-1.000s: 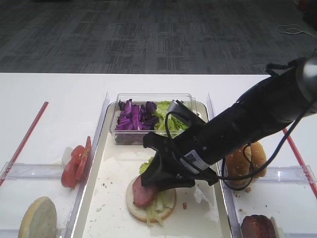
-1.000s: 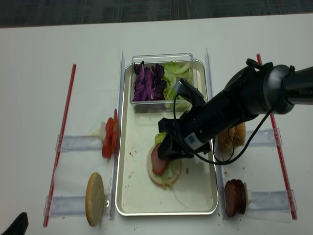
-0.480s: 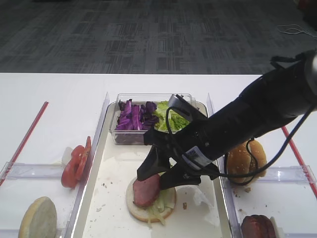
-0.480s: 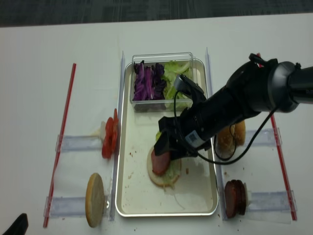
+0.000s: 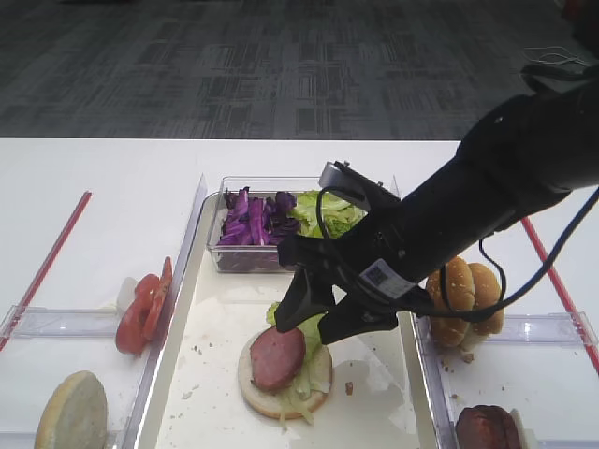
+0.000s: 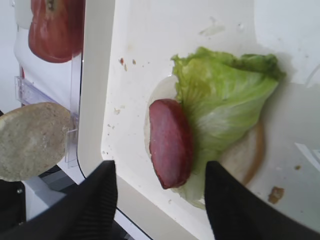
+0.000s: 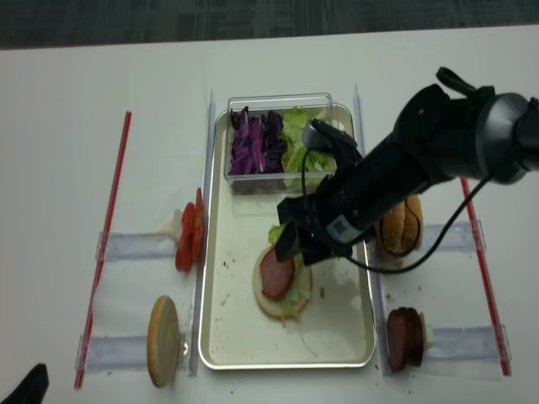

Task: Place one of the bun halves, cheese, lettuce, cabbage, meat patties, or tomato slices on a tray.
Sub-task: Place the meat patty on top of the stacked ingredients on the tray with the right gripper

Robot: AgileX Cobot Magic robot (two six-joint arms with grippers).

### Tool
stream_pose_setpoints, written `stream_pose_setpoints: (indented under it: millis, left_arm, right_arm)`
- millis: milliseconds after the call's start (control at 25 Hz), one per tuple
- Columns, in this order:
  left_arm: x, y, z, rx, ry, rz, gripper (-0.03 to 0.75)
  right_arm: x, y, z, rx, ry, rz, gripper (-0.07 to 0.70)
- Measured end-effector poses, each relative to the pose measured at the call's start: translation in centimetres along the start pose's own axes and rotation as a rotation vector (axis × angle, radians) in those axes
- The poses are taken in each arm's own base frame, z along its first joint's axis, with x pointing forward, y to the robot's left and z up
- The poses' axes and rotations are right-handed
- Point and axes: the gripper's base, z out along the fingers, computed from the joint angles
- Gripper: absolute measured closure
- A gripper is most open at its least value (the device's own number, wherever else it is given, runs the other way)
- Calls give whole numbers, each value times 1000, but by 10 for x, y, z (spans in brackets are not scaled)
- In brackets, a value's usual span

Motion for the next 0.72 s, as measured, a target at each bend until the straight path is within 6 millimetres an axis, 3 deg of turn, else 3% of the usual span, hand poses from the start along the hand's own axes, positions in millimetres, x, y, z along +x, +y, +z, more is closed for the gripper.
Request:
stream_pose_setpoints:
  millis: [720]
  left_arm:
    - [0, 0, 0, 0, 0, 0, 260]
  right_arm:
    - [-35, 29, -66, 424, 95, -50, 214]
